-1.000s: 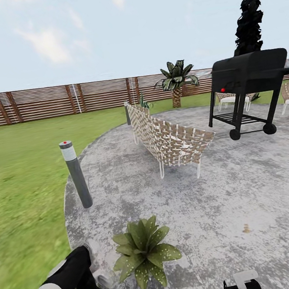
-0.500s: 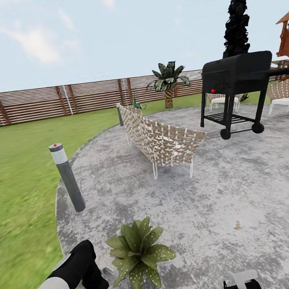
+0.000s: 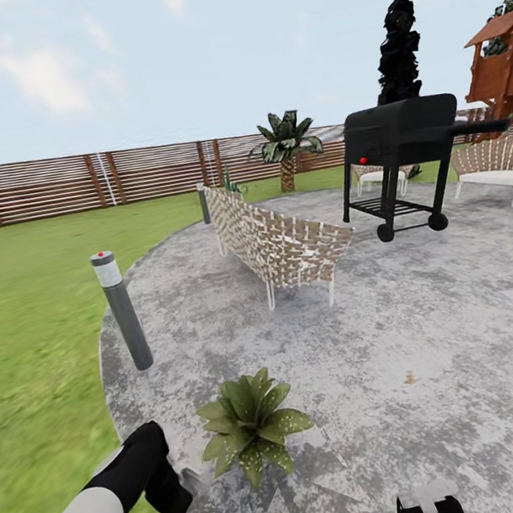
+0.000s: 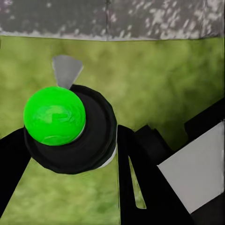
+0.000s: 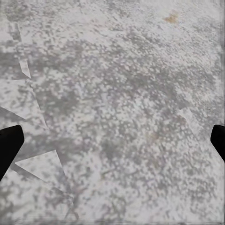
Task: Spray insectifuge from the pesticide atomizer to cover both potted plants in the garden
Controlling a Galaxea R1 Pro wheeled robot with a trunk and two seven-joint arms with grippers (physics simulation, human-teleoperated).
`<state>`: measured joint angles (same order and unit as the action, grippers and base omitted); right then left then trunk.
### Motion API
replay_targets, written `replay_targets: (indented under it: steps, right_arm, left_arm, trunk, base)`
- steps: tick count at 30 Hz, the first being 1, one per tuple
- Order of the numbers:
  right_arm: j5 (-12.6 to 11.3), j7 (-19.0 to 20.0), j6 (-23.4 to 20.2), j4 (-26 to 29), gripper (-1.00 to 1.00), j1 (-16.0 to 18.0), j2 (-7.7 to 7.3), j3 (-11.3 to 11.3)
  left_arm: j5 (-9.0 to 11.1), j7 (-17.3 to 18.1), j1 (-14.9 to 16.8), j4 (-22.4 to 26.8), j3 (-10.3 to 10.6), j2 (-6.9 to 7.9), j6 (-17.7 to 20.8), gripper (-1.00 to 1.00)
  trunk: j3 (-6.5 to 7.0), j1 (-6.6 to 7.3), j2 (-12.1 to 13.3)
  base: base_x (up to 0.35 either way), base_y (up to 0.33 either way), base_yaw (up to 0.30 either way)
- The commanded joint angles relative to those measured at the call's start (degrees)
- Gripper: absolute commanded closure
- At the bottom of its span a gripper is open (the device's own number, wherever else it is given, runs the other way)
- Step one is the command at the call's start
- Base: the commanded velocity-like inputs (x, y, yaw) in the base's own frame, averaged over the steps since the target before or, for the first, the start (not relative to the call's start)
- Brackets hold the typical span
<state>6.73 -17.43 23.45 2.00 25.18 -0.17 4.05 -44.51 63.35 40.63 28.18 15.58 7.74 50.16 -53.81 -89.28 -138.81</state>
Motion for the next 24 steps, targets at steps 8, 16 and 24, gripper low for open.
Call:
replay_targets:
  steps: [8,16,24]
  right_arm:
    - [0.5,-0.6,-0.1,-0.1,-1.00,0.0,0.00,0.3]
    - [0.6,-0.7,0.0,-0.1,-1.00,0.0,0.00,0.4]
    - [0.6,-0.7,-0.1,-0.1,-1.00,0.0,0.00,0.3]
  left_arm:
    - [-0.4,0.4,1.8,7.2,-3.4,-0.07,0.7,1.00]
    - [-0.4,0.5,2.7,7.3,-3.8,-0.01,1.6,1.00]
    - [-0.6,0.4,2.4,6.5,-3.5,0.37,1.5,1.00]
  trunk:
    - [-0.06,0.02,0.0]
    - [-0.06,0.02,0.0]
    - [-0.06,0.02,0.0]
  base:
    - [-0.018,0.016,-0.012]
    - [0.000,0.000,0.000]
    - [0.073,0.000,0.000]
